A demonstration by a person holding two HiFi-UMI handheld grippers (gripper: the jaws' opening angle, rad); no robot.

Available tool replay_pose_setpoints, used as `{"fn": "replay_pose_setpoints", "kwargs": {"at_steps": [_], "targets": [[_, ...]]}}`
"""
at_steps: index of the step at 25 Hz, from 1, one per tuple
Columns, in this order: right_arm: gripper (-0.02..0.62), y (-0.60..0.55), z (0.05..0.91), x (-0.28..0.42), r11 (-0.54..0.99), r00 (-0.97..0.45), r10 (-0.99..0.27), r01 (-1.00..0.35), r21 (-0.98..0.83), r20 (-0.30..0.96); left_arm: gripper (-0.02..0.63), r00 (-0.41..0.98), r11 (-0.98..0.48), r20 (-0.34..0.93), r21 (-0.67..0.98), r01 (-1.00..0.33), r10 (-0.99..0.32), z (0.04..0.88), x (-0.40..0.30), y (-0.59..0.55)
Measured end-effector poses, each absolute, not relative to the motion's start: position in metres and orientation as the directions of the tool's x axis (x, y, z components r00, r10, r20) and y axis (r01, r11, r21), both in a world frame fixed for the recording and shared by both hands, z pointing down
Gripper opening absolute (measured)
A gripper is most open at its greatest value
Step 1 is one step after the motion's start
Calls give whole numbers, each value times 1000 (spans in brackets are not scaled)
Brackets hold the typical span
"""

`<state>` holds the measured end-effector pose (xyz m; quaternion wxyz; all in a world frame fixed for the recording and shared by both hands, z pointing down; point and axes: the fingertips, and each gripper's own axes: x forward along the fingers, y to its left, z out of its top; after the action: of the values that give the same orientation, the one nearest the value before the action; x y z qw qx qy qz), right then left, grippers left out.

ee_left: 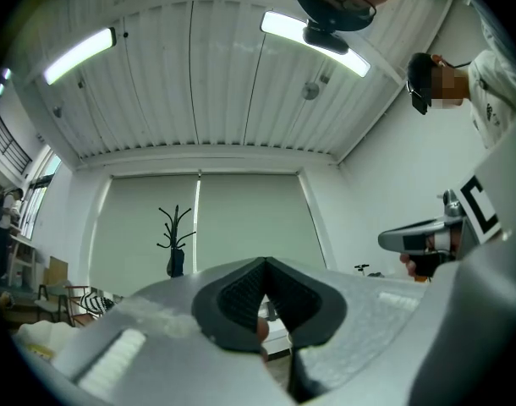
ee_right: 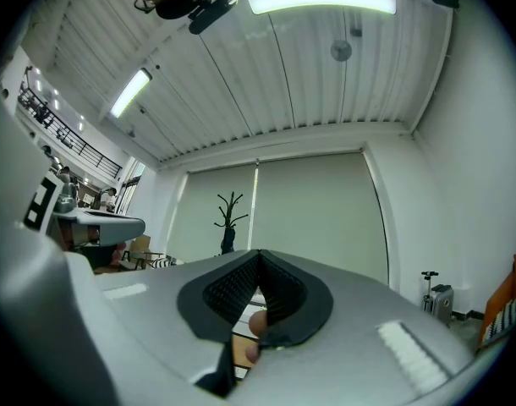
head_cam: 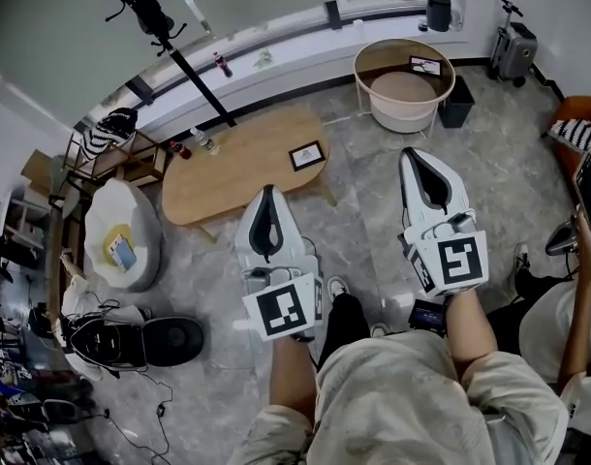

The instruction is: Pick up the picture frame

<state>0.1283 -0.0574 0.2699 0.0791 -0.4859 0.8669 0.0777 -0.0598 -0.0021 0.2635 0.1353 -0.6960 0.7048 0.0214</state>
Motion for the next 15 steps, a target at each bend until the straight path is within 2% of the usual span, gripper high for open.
{"fn": "replay_pose_setpoints", "kwargs": {"at_steps": [7, 15], "targets": [[2, -92, 265, 101, 499, -503, -837, -863, 79, -215, 3, 13, 26, -224, -167, -986, -975, 263, -91, -38], [2, -141, 252, 40, 488, -497, -842, -868, 98, -208, 3, 40, -6, -218, -153, -988, -975, 252, -145, -91]]}}
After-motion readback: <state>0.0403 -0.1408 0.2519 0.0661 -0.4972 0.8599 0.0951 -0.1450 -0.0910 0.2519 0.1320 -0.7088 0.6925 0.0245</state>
